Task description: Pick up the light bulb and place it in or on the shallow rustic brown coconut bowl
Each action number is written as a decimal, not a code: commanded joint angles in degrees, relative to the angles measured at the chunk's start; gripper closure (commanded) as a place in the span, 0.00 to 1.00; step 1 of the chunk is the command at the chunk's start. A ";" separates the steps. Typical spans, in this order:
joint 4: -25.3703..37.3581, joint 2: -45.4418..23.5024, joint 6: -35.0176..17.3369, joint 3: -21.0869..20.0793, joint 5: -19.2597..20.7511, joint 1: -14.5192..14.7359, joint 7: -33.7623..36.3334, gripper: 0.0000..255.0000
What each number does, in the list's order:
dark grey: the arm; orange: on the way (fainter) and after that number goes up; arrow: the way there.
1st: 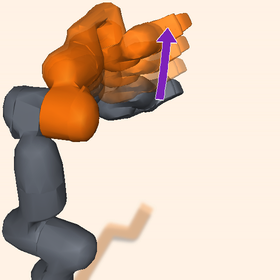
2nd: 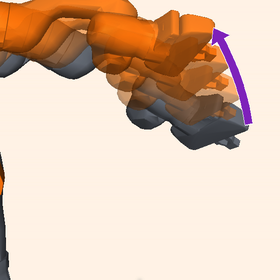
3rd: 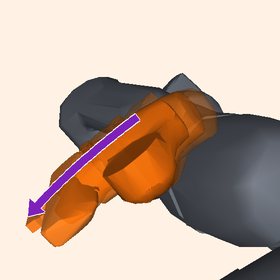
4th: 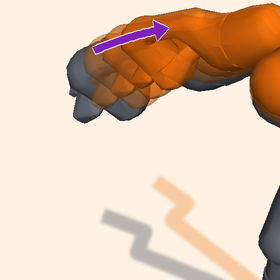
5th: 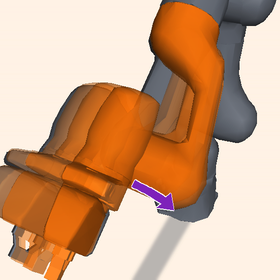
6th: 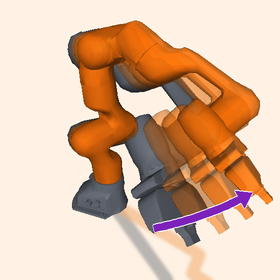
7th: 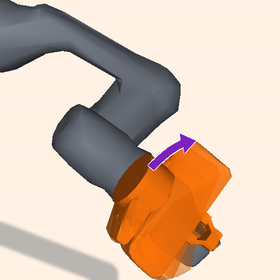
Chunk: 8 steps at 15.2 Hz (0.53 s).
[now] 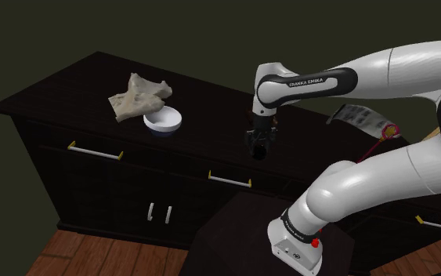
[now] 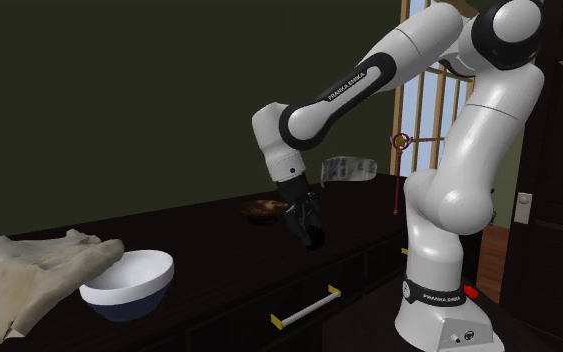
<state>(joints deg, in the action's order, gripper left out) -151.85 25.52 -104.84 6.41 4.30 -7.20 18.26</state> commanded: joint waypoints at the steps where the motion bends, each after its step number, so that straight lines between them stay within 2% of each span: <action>1: 0.87 1.00 1.88 -0.15 -0.09 0.04 0.06 1.00; 8: 4.54 3.56 8.11 -0.47 -0.23 0.06 0.02 1.00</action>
<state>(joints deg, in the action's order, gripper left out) -148.06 28.91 -97.68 5.94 4.06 -7.11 18.35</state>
